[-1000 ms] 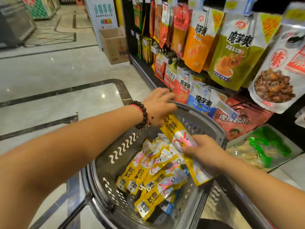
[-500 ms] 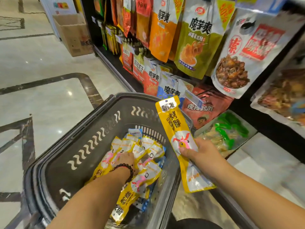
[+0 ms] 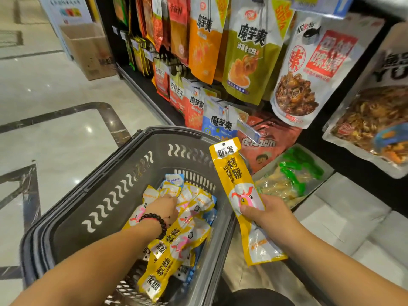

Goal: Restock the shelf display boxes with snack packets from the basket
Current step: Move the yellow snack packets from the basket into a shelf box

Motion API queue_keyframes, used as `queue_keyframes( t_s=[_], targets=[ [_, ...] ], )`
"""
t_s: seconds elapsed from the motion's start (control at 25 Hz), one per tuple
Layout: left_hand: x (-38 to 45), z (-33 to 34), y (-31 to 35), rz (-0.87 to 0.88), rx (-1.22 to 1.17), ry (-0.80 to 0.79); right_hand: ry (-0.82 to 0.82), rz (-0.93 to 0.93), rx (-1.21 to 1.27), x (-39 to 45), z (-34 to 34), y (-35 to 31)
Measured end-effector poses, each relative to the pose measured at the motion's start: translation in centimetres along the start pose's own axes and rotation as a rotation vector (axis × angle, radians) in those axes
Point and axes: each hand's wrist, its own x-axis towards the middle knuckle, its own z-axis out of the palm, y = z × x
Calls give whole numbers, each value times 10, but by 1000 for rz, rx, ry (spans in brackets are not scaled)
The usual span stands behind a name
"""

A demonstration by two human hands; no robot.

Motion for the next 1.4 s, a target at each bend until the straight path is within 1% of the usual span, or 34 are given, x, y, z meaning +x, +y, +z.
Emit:
queue_keyframes(
  t_s=[0.08,0.16,0.24,0.32,0.4,0.44,0.48,0.56,0.64,0.72,0.8,0.88,0.92,0.96,1.0,1.04,1.08,1.12,1.16,1.2,1.24,1.32,1.4],
  targets=[
    [-10,-27,8,143,-44,138,16,26,61,2,-5,0],
    [-26,-45,20,228,-61,261,27,57,133,4,-10,0],
    [-40,-57,33,240,-55,284,41,62,189,5,-17,-1],
    [-46,-62,47,180,-127,242,58,55,218,2,-26,-3],
    [-44,-61,58,71,-319,171,66,40,238,-3,-35,-4],
    [-43,-56,61,39,-428,122,68,33,233,-6,-39,-3],
    [-45,-49,63,46,-511,91,71,32,223,-7,-42,0],
    [-53,-37,66,82,-633,108,82,43,226,-8,-46,6],
    [-63,-35,68,77,-765,121,95,55,248,-9,-47,12],
    [-67,-37,70,118,-940,147,92,64,259,-11,-48,17],
    [-68,-41,73,113,-1221,87,82,88,256,-13,-47,20],
    [-72,-50,81,35,-1643,-47,78,107,259,-15,-46,21],
    [-75,-58,85,14,-1807,-79,73,109,267,-16,-46,20],
    [-77,-61,88,11,-1899,-87,68,109,279,-16,-46,19],
    [-79,-65,93,-20,-1931,-85,64,111,286,-16,-46,19],
    [-78,-67,97,-65,-1870,-62,62,110,289,-16,-46,19],
    [-73,-66,98,-125,-1707,23,62,109,284,-16,-46,18],
    [-70,-66,100,-142,-1510,96,64,106,278,-15,-45,19],
    [-66,-62,99,-142,-1367,118,64,103,269,-15,-44,18],
    [-62,-58,97,-147,-1345,100,63,100,265,-15,-44,17],
    [-60,-58,96,-195,-1405,84,61,99,265,-15,-44,17],
    [-60,-58,94,-287,-1597,42,61,101,265,-15,-46,18],
    [-64,-61,92,-361,-1833,-60,65,106,262,-16,-49,17]
  ],
)
